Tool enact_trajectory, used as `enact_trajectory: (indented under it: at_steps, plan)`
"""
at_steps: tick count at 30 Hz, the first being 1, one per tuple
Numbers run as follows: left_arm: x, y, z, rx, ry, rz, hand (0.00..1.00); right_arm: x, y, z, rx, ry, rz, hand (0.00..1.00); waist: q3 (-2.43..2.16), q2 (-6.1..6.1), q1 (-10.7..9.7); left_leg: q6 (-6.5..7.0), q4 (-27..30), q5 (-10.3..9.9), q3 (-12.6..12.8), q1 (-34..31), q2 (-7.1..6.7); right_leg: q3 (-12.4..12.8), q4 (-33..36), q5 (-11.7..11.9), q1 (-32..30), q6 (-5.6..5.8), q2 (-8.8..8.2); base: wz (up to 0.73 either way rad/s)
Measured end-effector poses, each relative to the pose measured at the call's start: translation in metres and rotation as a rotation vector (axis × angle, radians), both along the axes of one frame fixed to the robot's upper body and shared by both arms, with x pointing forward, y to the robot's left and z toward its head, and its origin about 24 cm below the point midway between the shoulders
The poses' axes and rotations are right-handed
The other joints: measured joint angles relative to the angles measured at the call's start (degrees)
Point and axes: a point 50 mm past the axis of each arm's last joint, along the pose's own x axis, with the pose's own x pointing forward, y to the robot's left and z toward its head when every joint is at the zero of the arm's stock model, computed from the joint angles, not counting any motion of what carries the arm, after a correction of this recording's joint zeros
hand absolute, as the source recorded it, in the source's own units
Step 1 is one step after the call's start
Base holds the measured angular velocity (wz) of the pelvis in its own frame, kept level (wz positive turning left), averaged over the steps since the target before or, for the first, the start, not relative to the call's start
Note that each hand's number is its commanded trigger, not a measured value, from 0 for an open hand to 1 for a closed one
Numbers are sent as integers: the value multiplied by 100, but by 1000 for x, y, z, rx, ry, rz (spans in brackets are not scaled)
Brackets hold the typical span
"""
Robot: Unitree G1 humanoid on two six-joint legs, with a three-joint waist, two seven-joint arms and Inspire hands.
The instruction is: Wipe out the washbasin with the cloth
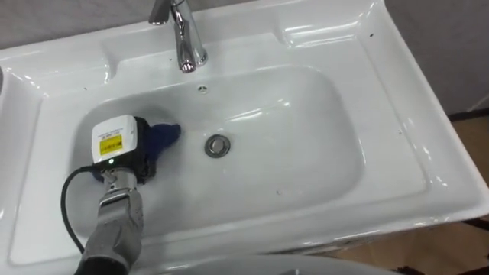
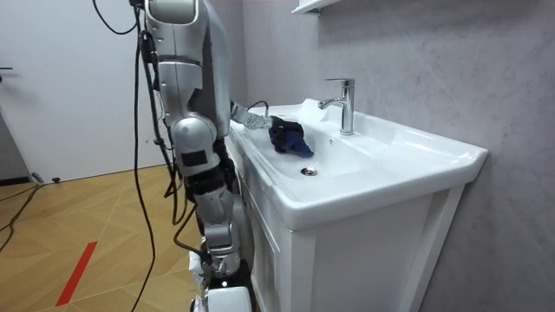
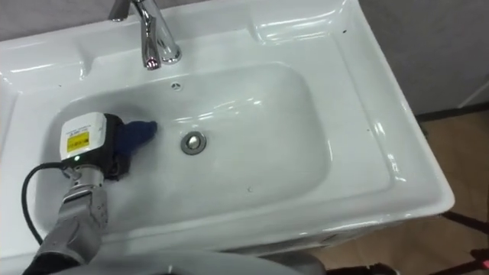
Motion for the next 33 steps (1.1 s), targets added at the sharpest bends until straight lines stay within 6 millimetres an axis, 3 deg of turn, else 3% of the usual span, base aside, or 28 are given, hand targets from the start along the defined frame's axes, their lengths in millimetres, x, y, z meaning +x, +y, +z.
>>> enact_trajectory:
  at_steps: [3, 7, 10, 14, 20, 27, 33]
  plan:
    - [8, 1, 17, -1, -78, -3, 100, 2, 0, 0, -5, -27, 1, 0, 8, -3, -15, 1, 21, -1, -76, -46, -15, -83, -7, 1, 5, 1, -27, 13]
    - [23, 1, 45, -1, -214, -25, 100, -1, 0, 0, 1, -36, -5, 0, 21, 124, -24, 1, 20, -1, -105, -64, -31, -138, -8, 4, 5, 7, -51, 6]
    - [30, 8, 57, 4, -278, -8, 100, -2, 1, -1, 8, -40, -5, 0, -36, 273, -27, 2, 17, -1, -109, -53, -30, -151, -8, 4, 19, 7, -49, 0]
    - [32, 12, 71, -24, -366, 8, 100, -8, 0, -1, 17, -31, -25, 0, -33, 268, -24, 0, 31, 1, -106, -36, -10, -153, 6, 6, 26, 3, -30, 0]
    - [31, 21, 75, -30, -392, 45, 100, -12, 3, -2, 42, -29, -28, 0, -2, 215, -3, 1, 95, 0, -104, -59, -27, -137, 6, 8, 19, 7, -43, 0]
    - [27, 35, 81, 6, -449, 104, 100, -14, -2, -1, 34, -26, -42, 0, -28, 280, 118, 1, 96, 0, -93, -64, -28, -137, 5, 8, 24, 8, -47, -1]
    - [15, 43, 61, -40, -389, 169, 100, -22, -6, 0, 23, -9, -39, 0, -33, 315, 309, 0, 70, 0, -71, -17, -20, -139, 7, 8, 58, 7, -38, -1]
